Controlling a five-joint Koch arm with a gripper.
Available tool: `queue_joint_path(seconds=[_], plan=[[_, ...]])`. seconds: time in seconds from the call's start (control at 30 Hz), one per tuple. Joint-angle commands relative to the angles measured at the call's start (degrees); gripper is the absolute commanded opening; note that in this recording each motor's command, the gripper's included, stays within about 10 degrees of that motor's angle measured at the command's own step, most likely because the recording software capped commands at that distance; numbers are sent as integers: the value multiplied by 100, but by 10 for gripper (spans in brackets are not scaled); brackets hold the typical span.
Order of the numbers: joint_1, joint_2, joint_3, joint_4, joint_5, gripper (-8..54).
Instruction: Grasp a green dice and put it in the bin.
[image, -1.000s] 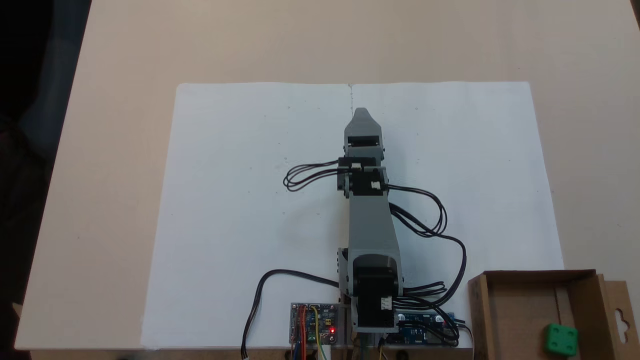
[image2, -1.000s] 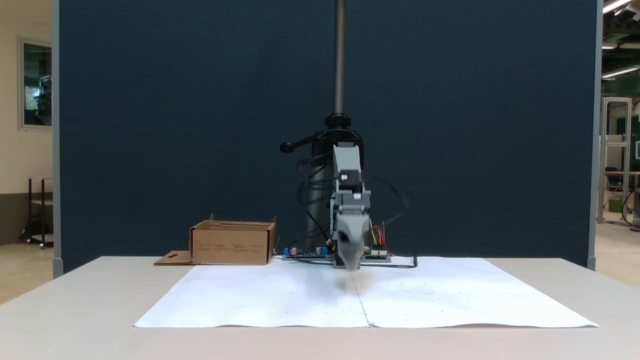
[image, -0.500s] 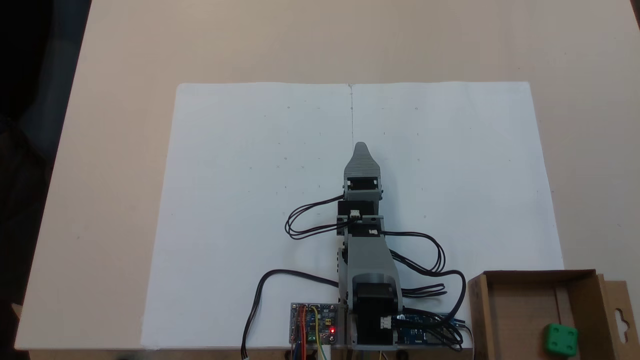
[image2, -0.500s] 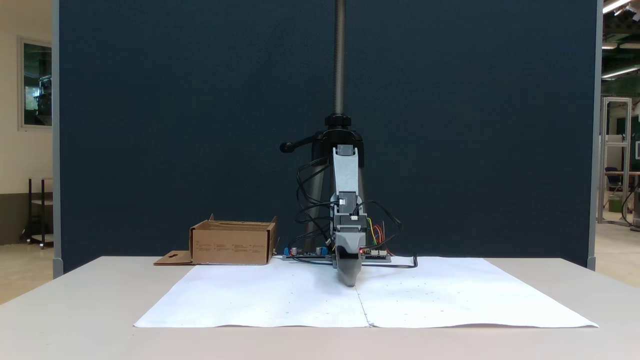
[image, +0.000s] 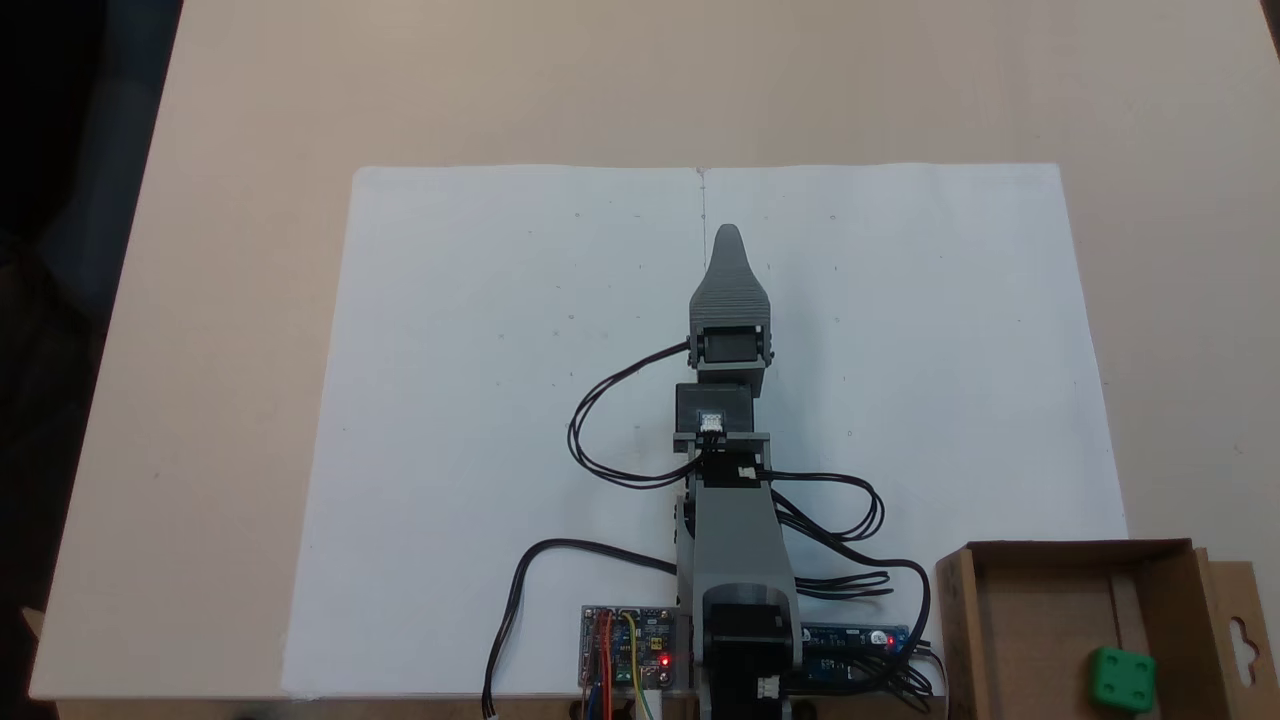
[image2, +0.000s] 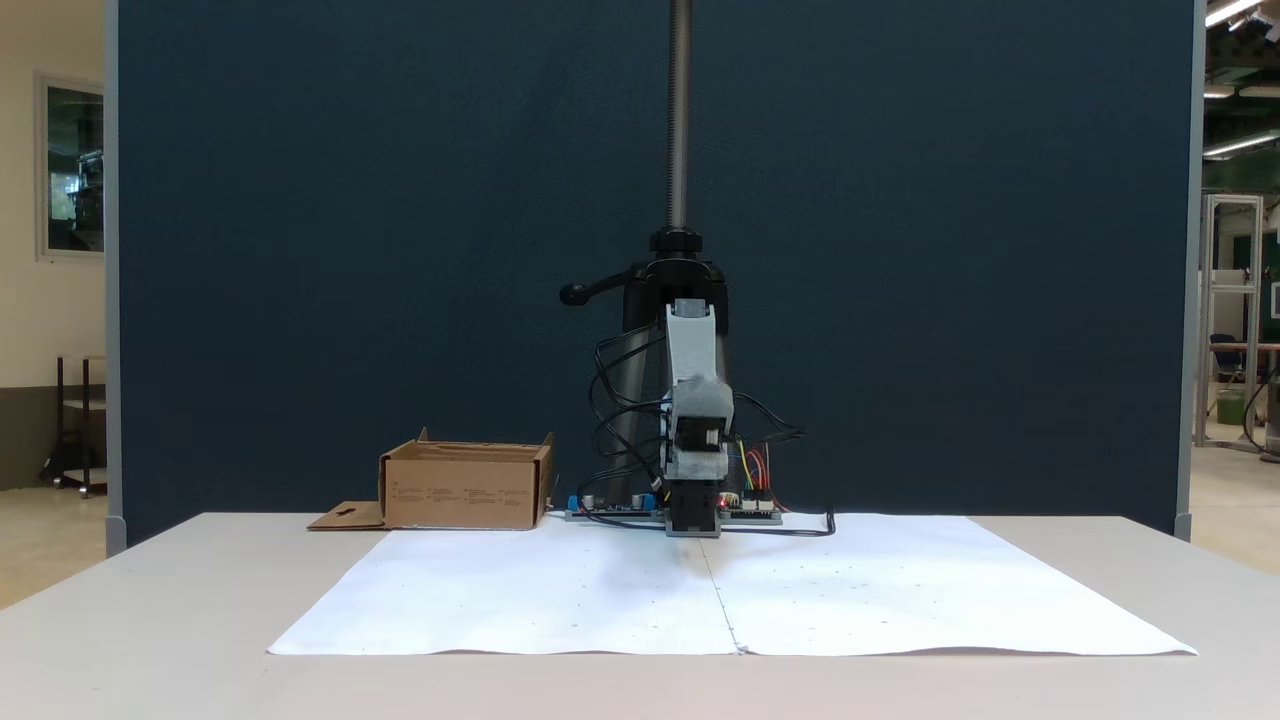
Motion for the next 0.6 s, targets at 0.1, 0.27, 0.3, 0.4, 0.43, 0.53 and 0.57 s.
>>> queue_joint_path(seconds=[0.1, 0.27, 0.3, 0.4, 0.43, 0.53, 0.57], plan=[[176, 589, 369, -1134, 334, 452], [141, 598, 369, -1134, 334, 451], [141, 598, 378, -1134, 334, 450], [114, 598, 378, -1151, 352, 450], [114, 598, 369, -1160, 352, 450], [114, 606, 378, -1169, 352, 450], [114, 606, 369, -1178, 352, 450]])
